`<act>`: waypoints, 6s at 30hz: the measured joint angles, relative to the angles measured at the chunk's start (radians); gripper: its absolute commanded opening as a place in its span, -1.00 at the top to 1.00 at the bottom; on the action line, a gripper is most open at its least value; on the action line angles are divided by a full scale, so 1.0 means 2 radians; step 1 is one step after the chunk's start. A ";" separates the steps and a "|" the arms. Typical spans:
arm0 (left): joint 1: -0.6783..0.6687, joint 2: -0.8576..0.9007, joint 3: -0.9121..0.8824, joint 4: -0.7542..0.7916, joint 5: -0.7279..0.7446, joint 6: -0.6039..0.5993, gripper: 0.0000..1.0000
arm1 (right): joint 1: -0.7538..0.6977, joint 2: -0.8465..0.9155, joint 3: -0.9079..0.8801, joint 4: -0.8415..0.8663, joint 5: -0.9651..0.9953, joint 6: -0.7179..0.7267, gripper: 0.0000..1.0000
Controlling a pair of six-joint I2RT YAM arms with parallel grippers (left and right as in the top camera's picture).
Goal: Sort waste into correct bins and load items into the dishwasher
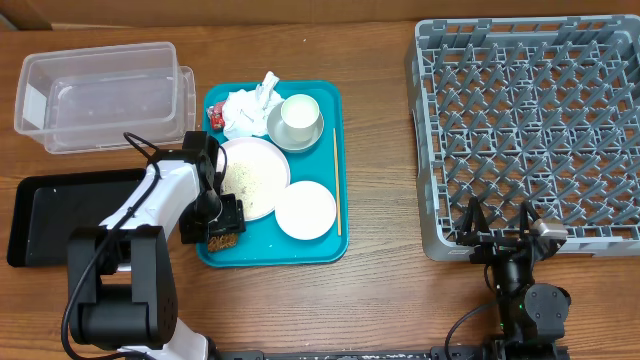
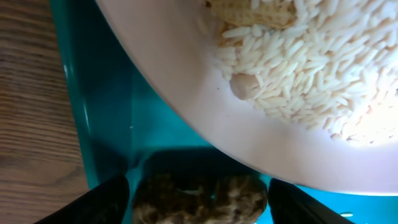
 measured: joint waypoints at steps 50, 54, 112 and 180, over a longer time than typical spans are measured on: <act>0.044 0.001 0.204 -0.106 0.011 -0.009 -0.44 | 0.000 0.000 0.000 0.000 0.000 0.000 -1.00; 0.072 0.001 0.204 -0.130 0.029 -0.005 -0.46 | 0.000 0.000 0.000 0.000 0.000 0.000 -1.00; -0.062 0.002 -0.015 0.013 -0.024 -0.063 0.13 | 0.000 0.000 0.000 0.000 0.000 0.000 -1.00; 0.195 0.002 0.171 -0.007 0.224 0.030 -0.89 | 0.000 0.000 0.000 0.000 0.000 0.000 -1.00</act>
